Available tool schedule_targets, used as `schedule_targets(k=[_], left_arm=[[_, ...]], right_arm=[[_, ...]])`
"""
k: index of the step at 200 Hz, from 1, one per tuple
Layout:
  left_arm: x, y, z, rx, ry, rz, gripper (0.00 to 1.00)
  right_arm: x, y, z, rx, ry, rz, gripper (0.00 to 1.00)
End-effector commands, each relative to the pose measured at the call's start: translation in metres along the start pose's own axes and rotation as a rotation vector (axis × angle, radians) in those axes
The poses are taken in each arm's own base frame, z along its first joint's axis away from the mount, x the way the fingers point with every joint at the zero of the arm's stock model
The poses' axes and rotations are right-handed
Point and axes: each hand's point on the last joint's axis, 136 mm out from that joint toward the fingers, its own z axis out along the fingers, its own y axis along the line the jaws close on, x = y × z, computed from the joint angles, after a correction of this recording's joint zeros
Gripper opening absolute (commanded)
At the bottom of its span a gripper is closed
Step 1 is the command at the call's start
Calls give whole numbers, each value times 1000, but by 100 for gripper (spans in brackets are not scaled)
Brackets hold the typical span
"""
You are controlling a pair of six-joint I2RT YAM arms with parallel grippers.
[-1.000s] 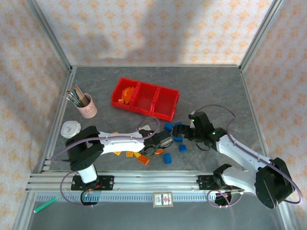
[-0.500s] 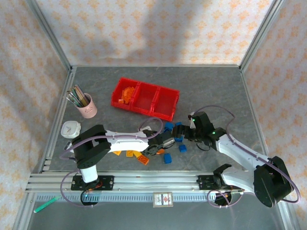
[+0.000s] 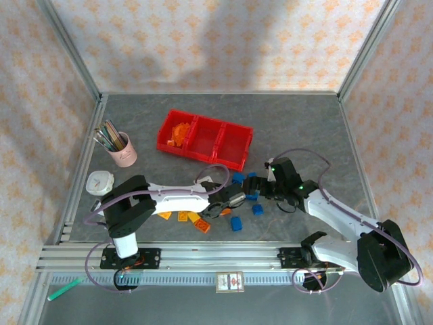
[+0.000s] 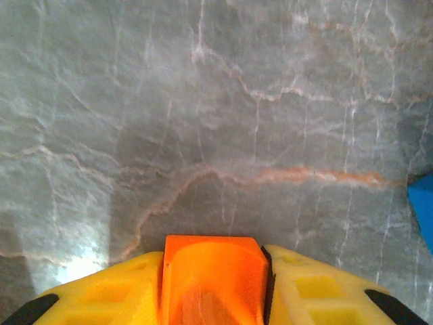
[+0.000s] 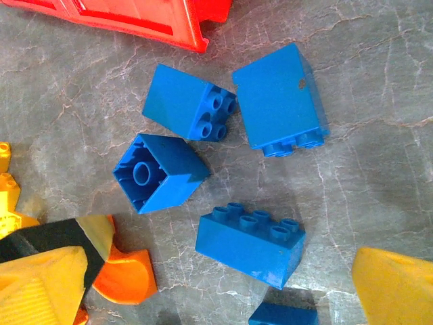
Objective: Sort the legos into containers by color
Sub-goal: Pick up the lego from the middle-left of the table, then place the lego in the container.
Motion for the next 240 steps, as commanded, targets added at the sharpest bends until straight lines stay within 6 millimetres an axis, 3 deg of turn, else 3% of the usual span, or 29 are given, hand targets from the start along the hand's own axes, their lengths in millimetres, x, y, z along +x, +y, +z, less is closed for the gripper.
schedule_targets(k=[1, 29, 66, 105, 150, 175, 192, 201, 240], left_arm=[[-34, -3, -26, 13, -93, 11, 37], [-71, -6, -50, 38, -159, 22, 37], [-151, 2, -84, 54, -277, 53, 38], [-240, 12, -87, 63, -316, 111, 37], [-329, 17, -57, -13, -346, 189, 36], [-364, 15, -32, -29, -348, 214, 36], [-377, 13, -18, -44, -342, 224, 36], [-376, 13, 3, -60, -311, 238, 36], [-373, 5, 34, -68, -266, 267, 40]], right_arm=[[-11, 9, -4, -22, -26, -18, 100], [-24, 27, -12, -74, -48, -21, 100], [-48, 56, -20, -155, -101, -24, 100], [-78, 88, -23, -177, -198, -13, 100], [-103, 107, -17, -155, -252, 6, 100], [-112, 107, -12, -122, -263, 12, 100], [-117, 108, -10, -113, -271, 25, 100], [-120, 108, -9, -111, -275, 29, 100], [-130, 113, -10, -100, -294, 34, 100]])
